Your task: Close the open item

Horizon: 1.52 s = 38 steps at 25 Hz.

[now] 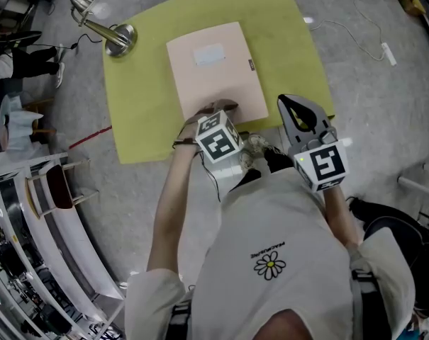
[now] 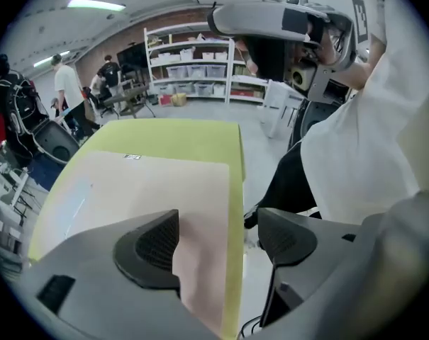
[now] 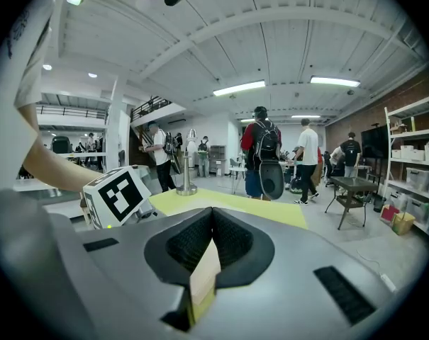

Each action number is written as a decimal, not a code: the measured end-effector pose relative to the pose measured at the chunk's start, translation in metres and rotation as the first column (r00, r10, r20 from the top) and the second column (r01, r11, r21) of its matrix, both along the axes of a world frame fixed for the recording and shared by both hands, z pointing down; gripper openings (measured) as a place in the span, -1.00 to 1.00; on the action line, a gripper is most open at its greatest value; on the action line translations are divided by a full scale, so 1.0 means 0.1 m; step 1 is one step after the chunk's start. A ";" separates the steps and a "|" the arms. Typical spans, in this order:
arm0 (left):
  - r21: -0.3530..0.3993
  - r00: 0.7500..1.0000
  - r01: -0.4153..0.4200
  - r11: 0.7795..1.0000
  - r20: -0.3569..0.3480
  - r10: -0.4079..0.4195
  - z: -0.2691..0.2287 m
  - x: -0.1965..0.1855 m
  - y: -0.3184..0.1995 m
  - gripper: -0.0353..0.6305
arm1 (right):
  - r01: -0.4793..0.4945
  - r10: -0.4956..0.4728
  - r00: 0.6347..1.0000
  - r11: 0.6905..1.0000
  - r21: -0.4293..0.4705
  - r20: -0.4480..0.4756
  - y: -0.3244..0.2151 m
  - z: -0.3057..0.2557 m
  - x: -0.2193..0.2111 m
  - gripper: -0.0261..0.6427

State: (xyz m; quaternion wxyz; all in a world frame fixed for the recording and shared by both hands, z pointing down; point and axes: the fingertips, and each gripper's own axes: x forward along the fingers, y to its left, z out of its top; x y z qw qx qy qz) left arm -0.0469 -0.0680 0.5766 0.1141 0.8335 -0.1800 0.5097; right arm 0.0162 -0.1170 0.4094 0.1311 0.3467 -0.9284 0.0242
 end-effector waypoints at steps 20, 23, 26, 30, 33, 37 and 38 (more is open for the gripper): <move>0.495 0.968 0.237 0.836 -0.193 -0.160 -1.82 -0.25 -0.79 -0.55 | 0.062 -0.072 0.996 0.986 0.154 0.059 -0.24 -0.58 -0.26 -0.89; 0.594 0.960 0.268 0.758 -0.228 -0.161 -2.18 -0.32 -0.80 -0.77 | 0.078 -0.095 0.992 0.977 0.197 0.080 -0.27 -0.77 -0.35 -0.89; 0.644 0.945 0.310 0.699 -0.292 -0.149 -2.43 -0.34 -0.73 -0.85 | 0.100 -0.130 0.985 0.965 0.241 0.113 -0.28 -0.95 -0.50 -0.89; 0.625 0.861 0.475 0.620 -0.477 -0.179 -2.81 -0.45 -0.61 -0.85 | 0.136 -0.188 0.969 0.947 0.292 0.159 -0.25 -1.15 -0.69 -0.89; 0.631 0.775 0.606 0.484 -0.605 -0.181 -3.17 -0.62 -0.49 -0.85 | 0.157 -0.217 0.959 0.941 0.301 0.180 -0.21 -1.24 -0.79 -0.89; 0.535 0.586 0.807 0.250 -0.776 -0.233 -3.44 -0.96 -0.28 -0.85 | 0.176 -0.240 0.951 0.938 0.298 0.193 -0.16 -1.29 -0.90 -0.89; 0.510 0.541 0.841 0.180 -0.802 -0.255 -3.45 -1.07 -0.22 -0.85 | 0.179 -0.241 0.951 0.940 0.289 0.192 -0.15 -1.27 -0.91 -0.89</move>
